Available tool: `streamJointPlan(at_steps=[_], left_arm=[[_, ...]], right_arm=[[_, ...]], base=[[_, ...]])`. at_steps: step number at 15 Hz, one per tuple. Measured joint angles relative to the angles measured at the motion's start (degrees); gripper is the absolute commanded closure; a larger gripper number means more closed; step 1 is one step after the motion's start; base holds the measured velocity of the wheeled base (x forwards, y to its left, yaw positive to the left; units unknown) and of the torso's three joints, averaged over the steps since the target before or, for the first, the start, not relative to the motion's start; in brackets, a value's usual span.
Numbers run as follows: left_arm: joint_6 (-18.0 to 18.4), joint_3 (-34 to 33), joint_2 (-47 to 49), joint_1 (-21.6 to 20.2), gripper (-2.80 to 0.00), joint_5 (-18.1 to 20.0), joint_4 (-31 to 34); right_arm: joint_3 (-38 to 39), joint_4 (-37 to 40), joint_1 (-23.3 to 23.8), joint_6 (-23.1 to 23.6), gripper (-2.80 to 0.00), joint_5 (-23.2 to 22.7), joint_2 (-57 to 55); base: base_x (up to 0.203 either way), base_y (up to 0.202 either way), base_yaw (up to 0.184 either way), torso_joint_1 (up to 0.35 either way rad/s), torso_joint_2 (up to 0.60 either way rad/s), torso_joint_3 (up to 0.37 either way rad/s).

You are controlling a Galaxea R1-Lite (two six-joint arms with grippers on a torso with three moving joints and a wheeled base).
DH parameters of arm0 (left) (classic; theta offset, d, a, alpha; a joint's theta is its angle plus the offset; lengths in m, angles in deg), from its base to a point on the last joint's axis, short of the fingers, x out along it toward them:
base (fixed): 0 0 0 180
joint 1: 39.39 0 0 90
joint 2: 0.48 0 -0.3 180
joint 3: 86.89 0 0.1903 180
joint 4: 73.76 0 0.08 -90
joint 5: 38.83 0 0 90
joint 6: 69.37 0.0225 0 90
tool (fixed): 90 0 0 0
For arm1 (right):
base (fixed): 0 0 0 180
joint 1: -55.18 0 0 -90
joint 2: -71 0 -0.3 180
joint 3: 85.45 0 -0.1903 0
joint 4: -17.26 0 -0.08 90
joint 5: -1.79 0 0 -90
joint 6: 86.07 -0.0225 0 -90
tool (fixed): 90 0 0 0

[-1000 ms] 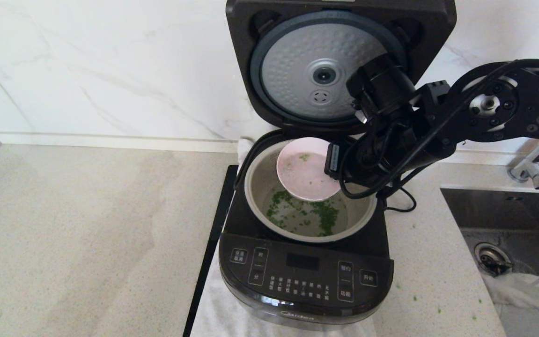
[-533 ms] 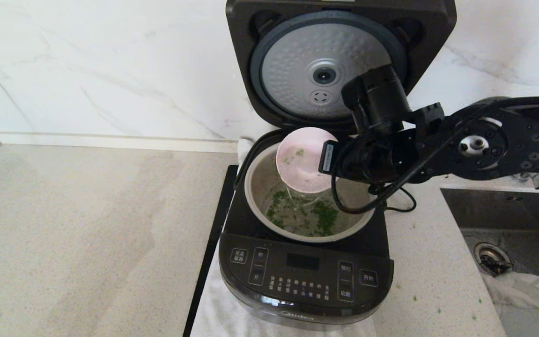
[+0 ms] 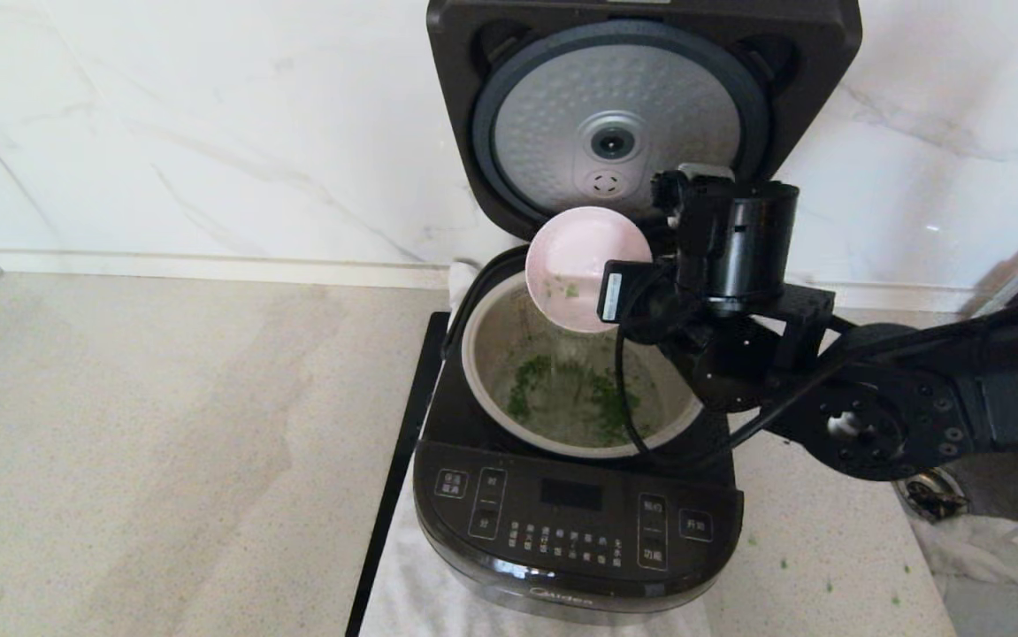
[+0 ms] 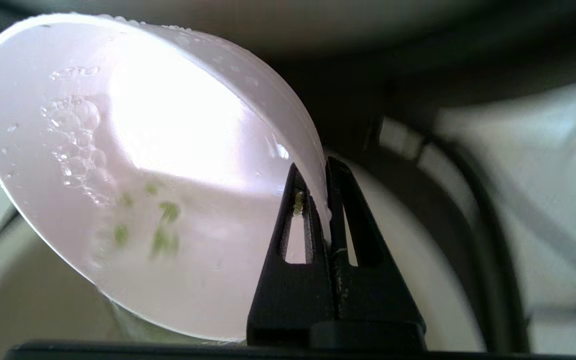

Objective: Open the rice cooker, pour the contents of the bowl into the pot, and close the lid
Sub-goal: Pour the water from the bowl into the rice cooker

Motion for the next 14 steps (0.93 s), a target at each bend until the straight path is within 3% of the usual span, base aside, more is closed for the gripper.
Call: streamJointPlan(at_steps=[3,9,11,14], left_arm=[[0.02,0.0,0.0,0.01,0.0,0.01,-0.01],[0.02,0.0,0.0,0.01,0.0,0.02,-0.01],[0.02,0.0,0.0,0.01,0.0,0.01,-0.01],[0.01,0.0,0.0,0.01,0.0,-0.01,-0.01]], right_arm=[[3.12,-18.25,-0.57,11.42,0.0,2.75,-2.27],[5.02,-47.53,-0.84,30.68,0.0,2.98,-9.05],[6.83,-52.72,-1.68,33.62,0.0,3.03,-9.99],[10.69,-53.37,-3.07,33.87,0.0,3.15,-9.87]], base=[[0.0,0.0,0.0,0.0,0.0,0.0],[0.0,0.0,0.0,0.0,0.0,0.0],[0.0,0.0,0.0,0.0,0.0,0.0],[0.0,0.0,0.0,0.0,0.0,0.0]])
